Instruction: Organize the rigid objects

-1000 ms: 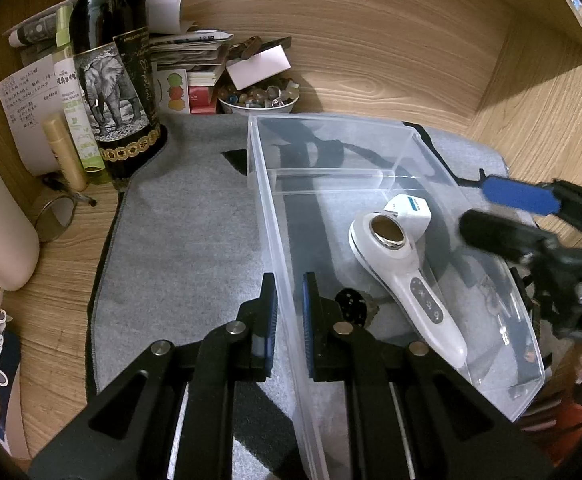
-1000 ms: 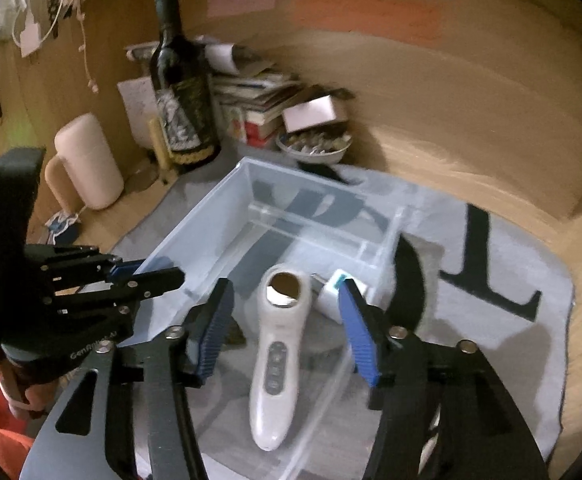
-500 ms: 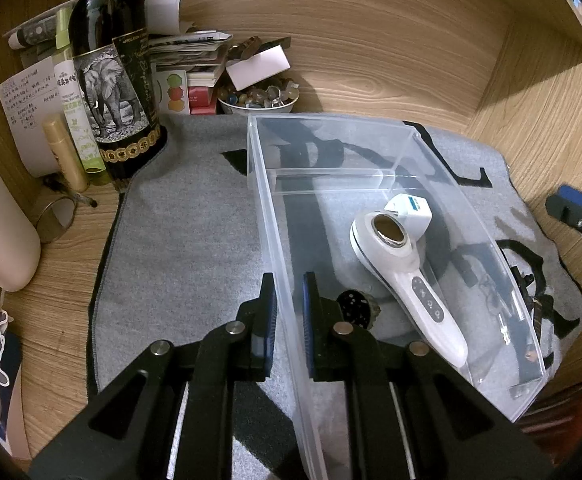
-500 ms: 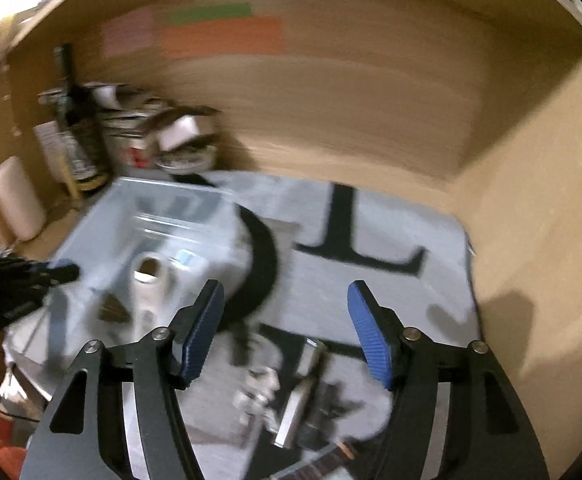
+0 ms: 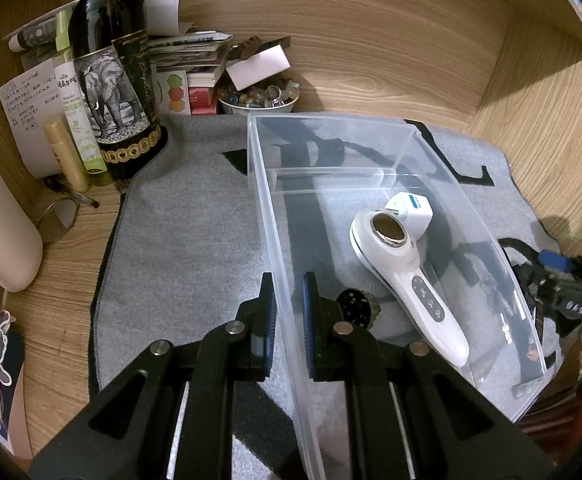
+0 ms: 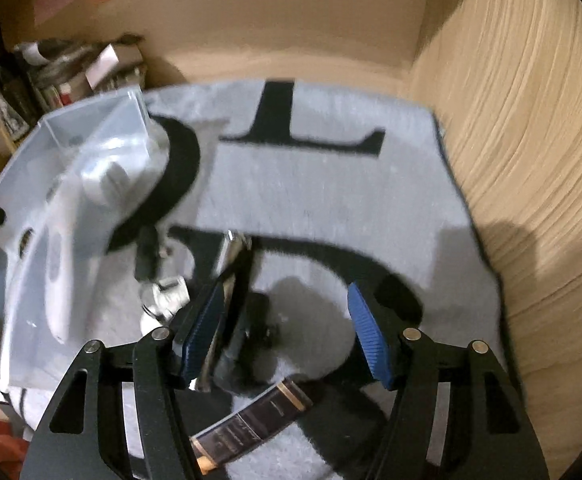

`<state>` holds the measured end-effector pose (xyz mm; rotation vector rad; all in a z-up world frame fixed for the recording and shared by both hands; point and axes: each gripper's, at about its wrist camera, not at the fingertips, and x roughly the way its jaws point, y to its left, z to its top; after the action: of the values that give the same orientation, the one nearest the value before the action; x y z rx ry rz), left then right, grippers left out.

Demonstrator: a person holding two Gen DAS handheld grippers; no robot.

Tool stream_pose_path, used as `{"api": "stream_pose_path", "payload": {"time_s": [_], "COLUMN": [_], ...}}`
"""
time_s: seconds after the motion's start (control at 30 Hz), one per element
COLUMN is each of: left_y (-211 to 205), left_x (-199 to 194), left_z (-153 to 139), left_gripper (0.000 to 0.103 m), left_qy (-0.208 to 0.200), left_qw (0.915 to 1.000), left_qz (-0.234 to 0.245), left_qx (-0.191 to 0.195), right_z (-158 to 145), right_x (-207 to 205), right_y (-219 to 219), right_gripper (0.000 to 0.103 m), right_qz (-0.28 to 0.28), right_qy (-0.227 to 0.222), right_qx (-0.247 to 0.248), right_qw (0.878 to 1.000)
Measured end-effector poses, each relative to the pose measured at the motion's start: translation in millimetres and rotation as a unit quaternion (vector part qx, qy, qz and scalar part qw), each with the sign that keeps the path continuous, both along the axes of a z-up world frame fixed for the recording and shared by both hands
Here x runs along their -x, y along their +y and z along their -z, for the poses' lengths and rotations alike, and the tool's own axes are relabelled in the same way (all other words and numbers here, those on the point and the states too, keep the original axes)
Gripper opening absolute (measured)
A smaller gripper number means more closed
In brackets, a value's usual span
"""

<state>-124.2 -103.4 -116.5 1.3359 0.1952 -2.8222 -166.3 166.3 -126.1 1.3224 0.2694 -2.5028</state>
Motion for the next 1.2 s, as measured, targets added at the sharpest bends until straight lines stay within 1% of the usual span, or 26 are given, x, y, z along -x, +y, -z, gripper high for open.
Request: {"api": "stream_pose_path", "payload": {"time_s": [0.13, 0.23, 0.33, 0.37, 0.4, 0.43, 0.5, 0.67, 0.87, 1.07, 1.2], "left_y": [0.0, 0.4, 0.2, 0.0, 0.1, 0.5, 0.2, 0.4, -0.2, 0.7, 0.6], "left_x": [0.1, 0.1, 0.1, 0.0, 0.1, 0.2, -0.3, 1.3, 0.0, 0.5, 0.5], "left_z": [-0.2, -0.3, -0.2, -0.2, -0.2, -0.3, 0.0, -0.2, 0.0, -0.3, -1.1], "left_gripper": [0.011, 0.011, 0.011, 0.011, 0.011, 0.011, 0.011, 0.011, 0.011, 0.011, 0.011], "left_qy": [0.0, 0.0, 0.001, 0.0, 0.0, 0.0, 0.0, 0.001, 0.001, 0.002, 0.002], "left_qw": [1.0, 1.0, 1.0, 1.0, 1.0, 1.0, 1.0, 1.0, 1.0, 1.0, 1.0], "left_qz": [0.0, 0.0, 0.0, 0.0, 0.0, 0.001, 0.001, 0.002, 0.001, 0.001, 0.001], "left_qx": [0.0, -0.001, -0.001, -0.001, -0.001, -0.001, -0.001, -0.001, 0.0, -0.001, -0.003], "right_z": [16.7, 16.7, 17.7, 16.8, 15.9, 16.0, 14.7, 6.3, -16.9, -46.2, -63.4], "right_x": [1.3, -2.4, -6.0, -7.6, -7.4, -5.7, -3.6, -1.8, -1.0, -3.1, -5.0], "right_y": [3.7, 5.2, 2.6, 0.7, -0.6, -1.7, -2.4, -4.3, -14.2, -36.8, -56.0], "right_gripper": [0.059, 0.056, 0.048, 0.04, 0.03, 0.025, 0.023, 0.023, 0.023, 0.023, 0.023], "right_qz": [0.004, 0.004, -0.001, -0.007, -0.01, -0.012, -0.009, -0.005, -0.015, -0.046, -0.075], "right_qy": [-0.025, -0.023, -0.021, -0.018, -0.017, -0.018, -0.015, 0.0, 0.035, 0.077, 0.102], "right_qx": [-0.003, 0.004, 0.005, 0.004, 0.005, 0.007, 0.009, 0.017, 0.027, 0.035, 0.048], "right_qw": [1.0, 1.0, 1.0, 1.0, 1.0, 1.0, 1.0, 1.0, 0.999, 0.995, 0.991]}}
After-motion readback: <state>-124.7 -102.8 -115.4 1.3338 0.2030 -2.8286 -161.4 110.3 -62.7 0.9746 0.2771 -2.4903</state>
